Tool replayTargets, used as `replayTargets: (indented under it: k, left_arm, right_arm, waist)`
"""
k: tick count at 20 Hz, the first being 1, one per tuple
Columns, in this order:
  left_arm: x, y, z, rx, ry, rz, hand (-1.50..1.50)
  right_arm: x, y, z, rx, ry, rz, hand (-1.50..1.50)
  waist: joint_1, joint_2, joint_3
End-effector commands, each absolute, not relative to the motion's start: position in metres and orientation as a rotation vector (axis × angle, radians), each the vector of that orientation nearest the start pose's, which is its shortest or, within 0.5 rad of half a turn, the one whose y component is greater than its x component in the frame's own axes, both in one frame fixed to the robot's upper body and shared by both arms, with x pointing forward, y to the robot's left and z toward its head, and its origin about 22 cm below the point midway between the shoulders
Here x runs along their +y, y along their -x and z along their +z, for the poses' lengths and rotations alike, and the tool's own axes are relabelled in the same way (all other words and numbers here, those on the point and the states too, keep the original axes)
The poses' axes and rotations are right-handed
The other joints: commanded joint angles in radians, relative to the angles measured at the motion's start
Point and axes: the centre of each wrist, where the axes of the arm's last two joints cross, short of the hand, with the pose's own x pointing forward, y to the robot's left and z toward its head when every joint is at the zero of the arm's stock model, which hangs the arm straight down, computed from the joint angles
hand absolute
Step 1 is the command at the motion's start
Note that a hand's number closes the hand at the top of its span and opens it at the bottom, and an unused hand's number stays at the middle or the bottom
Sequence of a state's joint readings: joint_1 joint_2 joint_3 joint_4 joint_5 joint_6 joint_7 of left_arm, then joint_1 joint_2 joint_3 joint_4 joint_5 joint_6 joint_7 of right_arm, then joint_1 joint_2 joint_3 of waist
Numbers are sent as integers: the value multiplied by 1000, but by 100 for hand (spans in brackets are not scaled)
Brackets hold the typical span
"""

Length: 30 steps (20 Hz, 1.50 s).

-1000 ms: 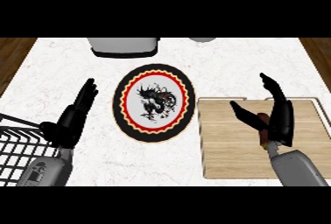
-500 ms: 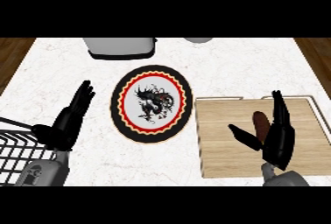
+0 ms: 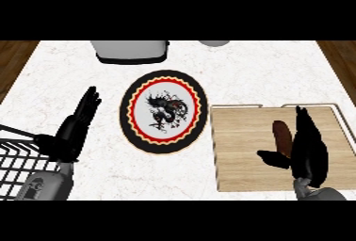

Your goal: Pick the sweet potato from the tray and place it in the plate

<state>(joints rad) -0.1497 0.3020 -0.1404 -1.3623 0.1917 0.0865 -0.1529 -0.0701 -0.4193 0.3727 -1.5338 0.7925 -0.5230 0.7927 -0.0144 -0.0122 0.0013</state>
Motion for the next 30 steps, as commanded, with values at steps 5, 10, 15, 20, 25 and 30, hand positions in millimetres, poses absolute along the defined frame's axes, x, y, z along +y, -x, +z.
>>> replayTargets:
  k: [5, 10, 15, 20, 25, 30]
  left_arm:
    - [312, -253, -23, -1521, -147, -142, 0]
    - [294, -252, -18, -1526, -153, -145, 0]
    - [294, -245, -36, -1514, -161, -146, 0]
    - [306, -259, -14, -1535, -163, -127, 0]
    - [306, -260, -12, -1523, -149, -139, 0]
    - [293, -269, -9, -1506, -134, -137, 0]
  right_arm:
    - [-207, -234, 55, -850, 1100, 423, -150]
    - [-213, -237, 67, -754, 1123, 442, -150]
    - [-230, -236, 48, -639, 1134, 500, -150]
    - [-235, -255, 42, -633, 1102, 499, -150]
    - [-238, -261, 27, -578, 1120, 515, -150]
    - [-252, -284, 38, -553, 1148, 499, -150]
  waist:
    - [8, 9, -4]
    - [16, 9, -2]
    - [15, 13, -2]
    - [23, 14, -1]
    - [22, 14, -1]
    - [20, 14, -1]
